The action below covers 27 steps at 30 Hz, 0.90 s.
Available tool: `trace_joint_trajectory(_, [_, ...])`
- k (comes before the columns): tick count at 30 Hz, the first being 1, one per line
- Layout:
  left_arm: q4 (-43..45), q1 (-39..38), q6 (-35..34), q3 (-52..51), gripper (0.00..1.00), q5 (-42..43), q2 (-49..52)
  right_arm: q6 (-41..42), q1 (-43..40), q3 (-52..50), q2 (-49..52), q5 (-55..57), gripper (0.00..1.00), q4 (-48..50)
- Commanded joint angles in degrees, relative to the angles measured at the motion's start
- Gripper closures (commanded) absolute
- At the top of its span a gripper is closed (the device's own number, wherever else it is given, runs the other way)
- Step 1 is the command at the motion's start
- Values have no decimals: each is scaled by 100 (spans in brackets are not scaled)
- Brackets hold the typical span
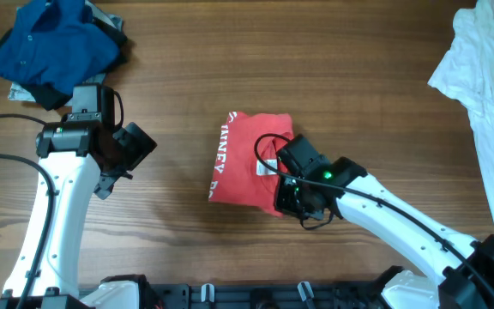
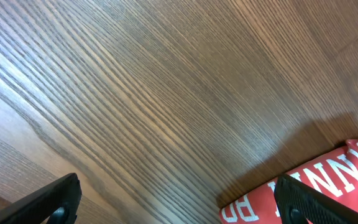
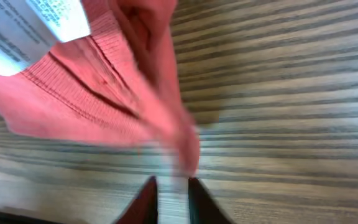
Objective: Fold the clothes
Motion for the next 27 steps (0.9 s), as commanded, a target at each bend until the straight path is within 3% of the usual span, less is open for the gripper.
trace_joint_trajectory(1, [2,28,31,-17,0,-98,35,13,17,227,-450,688,39,-243])
trace_joint_trajectory(4, [2,28,28,-17,0,-98,35,-61,-46,278,-787,966,16,-157])
trace_joint_trajectory(6, [4,28,28,-17,0,-98,35,-660,-160,278,-822,992,17,238])
trace_joint_trajectory(7, [4,28,28,-17,0,-98,35,-1150,-254,278,-800,879,21,632])
trace_joint_trajectory(10, [2,28,28,-17,0,-98,35,-1558,-437,278,-507,852,48,1370])
trace_joint_trajectory(11, [0,28,28,-17,0,-98,35,-1657,-479,278,-369,850,50,1473])
trace_joint_trajectory(17, [2,28,28,-17,0,-98,35,-2129,-675,278,752,557,57,2234])
trace_joint_trajectory(27, [2,28,28,-17,0,-98,35,-2118,-708,278,988,-20,62,2566])
